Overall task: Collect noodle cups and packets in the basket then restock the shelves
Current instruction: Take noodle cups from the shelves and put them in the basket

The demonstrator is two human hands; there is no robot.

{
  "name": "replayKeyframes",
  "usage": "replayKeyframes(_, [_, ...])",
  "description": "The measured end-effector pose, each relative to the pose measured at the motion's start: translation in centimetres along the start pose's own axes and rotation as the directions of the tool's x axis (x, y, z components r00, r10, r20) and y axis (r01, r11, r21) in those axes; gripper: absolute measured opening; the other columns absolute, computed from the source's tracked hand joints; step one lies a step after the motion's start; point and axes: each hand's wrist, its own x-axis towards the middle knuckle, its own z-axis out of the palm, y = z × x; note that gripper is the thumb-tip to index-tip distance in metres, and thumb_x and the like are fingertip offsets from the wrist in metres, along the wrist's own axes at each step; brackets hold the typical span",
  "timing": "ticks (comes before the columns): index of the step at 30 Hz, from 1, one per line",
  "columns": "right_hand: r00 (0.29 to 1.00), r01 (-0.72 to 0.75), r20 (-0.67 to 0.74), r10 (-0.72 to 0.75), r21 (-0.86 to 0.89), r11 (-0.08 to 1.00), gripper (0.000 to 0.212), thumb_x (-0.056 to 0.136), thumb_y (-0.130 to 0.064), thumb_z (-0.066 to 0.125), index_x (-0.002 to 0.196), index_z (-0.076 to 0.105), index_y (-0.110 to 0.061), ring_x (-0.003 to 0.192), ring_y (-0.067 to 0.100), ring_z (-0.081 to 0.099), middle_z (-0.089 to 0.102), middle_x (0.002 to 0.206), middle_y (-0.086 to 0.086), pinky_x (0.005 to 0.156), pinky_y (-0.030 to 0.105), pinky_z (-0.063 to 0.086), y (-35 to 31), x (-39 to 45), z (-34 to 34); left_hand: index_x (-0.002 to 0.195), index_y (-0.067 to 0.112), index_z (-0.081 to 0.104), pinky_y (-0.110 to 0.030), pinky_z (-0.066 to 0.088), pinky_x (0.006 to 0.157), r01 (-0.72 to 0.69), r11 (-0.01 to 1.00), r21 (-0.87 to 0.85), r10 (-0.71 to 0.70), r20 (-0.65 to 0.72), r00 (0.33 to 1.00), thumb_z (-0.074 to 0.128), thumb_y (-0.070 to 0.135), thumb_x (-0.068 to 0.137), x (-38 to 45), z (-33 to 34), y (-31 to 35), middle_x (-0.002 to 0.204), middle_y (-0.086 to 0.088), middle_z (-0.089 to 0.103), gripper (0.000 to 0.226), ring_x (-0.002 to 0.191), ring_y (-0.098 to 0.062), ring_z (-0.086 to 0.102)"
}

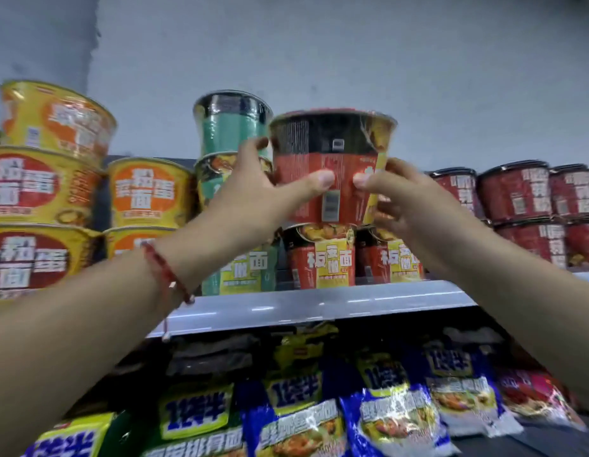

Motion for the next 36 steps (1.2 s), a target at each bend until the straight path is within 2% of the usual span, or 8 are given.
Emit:
replayKeyframes(3, [0.999, 0.044, 0.030, -0.042, -0.083, 0.996, 0.058, 0.082, -0.037, 0.073, 0.133, 0.050, -0.021, 0.098, 0.015, 0.072, 0.073, 0.112, 0.000, 0.079, 0.028, 0.051, -0.1, 4.0, -0.3, 0.142, 0.028, 0.025, -0.033, 0.050, 0.084, -0.020, 1.000, 0.022, 0.021, -0.052, 0.998, 0.070, 0.065, 0.074, 4.0, 1.1, -0.3, 0.107, 0.011, 0.061, 0.090, 0.099, -0.012, 0.064])
replayKeyframes(9, [0.984, -0.073, 0.144, 0.109, -0.236, 0.969, 0.029, 0.083, -0.026, 0.075, 0.108, 0.061, -0.019, 0.113, 0.022, 0.064, 0.071, 0.115, 0.004, 0.108, 0.042, 0.044, 2.0, 9.3, -1.0, 0.138, 0.016, 0.036, -0.029, 0.050, 0.078, -0.028, 0.927, 0.374, 0.051, -0.052, 0.997, 0.058, 0.064, 0.084, 10.0, 4.3, -1.5, 0.111, 0.008, 0.059, 0.076, 0.093, -0.016, 0.059])
replayKeyframes(14, [0.953, -0.181, 0.155, 0.260, -0.396, 0.900, 0.046, 0.078, -0.036, 0.078, 0.114, 0.061, -0.013, 0.111, 0.024, 0.064, 0.071, 0.114, 0.005, 0.104, 0.045, 0.047, 5.4, 11.1, -1.6, 0.090, 0.014, 0.057, -0.027, 0.043, 0.056, 0.013, 0.756, 0.654, -0.037, 0.024, 0.999, 0.059, 0.060, 0.086, 11.2, 5.8, -3.1, 0.083, -0.001, 0.062, 0.045, 0.066, -0.014, 0.055])
replayKeyframes(19, [0.943, -0.168, 0.178, 0.280, -0.470, 0.866, 0.049, 0.078, -0.056, 0.073, 0.115, 0.061, -0.025, 0.113, 0.020, 0.059, 0.068, 0.116, -0.003, 0.103, 0.040, 0.042, 7.7, 12.1, -1.4, 0.127, 0.010, 0.034, -0.034, 0.039, 0.064, 0.037, 0.593, 0.805, 0.028, -0.066, 0.997, 0.059, 0.047, 0.089, 9.8, 6.9, -3.5, 0.094, -0.006, 0.057, 0.059, 0.077, -0.027, 0.051])
replayKeyframes(25, [0.994, -0.060, 0.041, 0.099, -0.557, 0.828, 0.060, 0.087, -0.056, 0.064, 0.134, 0.045, -0.024, 0.088, 0.008, 0.057, 0.062, 0.114, -0.005, 0.063, 0.023, 0.038, 7.5, 9.3, 0.0, 0.114, 0.020, 0.043, -0.035, 0.054, 0.062, -0.034, 0.566, 0.823, 0.152, -0.064, 0.986, 0.053, 0.054, 0.091, 6.0, 5.2, -2.6, 0.085, 0.003, 0.060, 0.042, 0.072, -0.017, 0.058])
replayKeyframes(28, [0.968, 0.195, -0.043, -0.248, -0.496, 0.846, 0.054, 0.090, -0.039, 0.063, 0.139, 0.043, -0.029, 0.104, 0.007, 0.054, 0.053, 0.123, -0.007, 0.080, 0.025, 0.043, 7.2, 5.5, 1.6, 0.120, 0.025, 0.047, -0.043, 0.053, 0.076, -0.057, 0.591, 0.805, 0.230, -0.100, 0.968, 0.053, 0.053, 0.090, 1.3, 2.3, -2.5, 0.104, -0.001, 0.064, 0.042, 0.087, -0.027, 0.062])
replayKeyframes(32, [0.932, 0.353, 0.189, -0.309, -0.274, 0.895, 0.036, 0.091, -0.037, 0.063, 0.126, 0.055, -0.033, 0.107, 0.003, 0.053, 0.052, 0.121, -0.012, 0.086, 0.017, 0.043, 7.2, -1.1, 7.4, 0.134, 0.024, 0.049, -0.046, 0.047, 0.091, 0.006, 0.572, 0.820, 0.280, -0.201, 0.939, 0.051, 0.049, 0.090, -8.7, -3.1, -4.5, 0.124, -0.004, 0.062, 0.050, 0.107, -0.030, 0.058])
replayKeyframes(36, [0.786, 0.475, 0.524, -0.328, -0.173, 0.863, 0.031, 0.091, -0.044, 0.059, 0.120, 0.061, -0.034, 0.116, 0.000, 0.047, 0.055, 0.122, -0.017, 0.103, 0.022, 0.036, 8.6, -8.7, 15.8, 0.150, 0.033, 0.033, -0.049, 0.026, 0.117, 0.272, 0.401, 0.875, -0.042, -0.279, 0.959, 0.039, 0.061, 0.089, -21.7, -8.4, -7.5, 0.155, 0.000, 0.037, 0.068, 0.144, -0.023, 0.031])
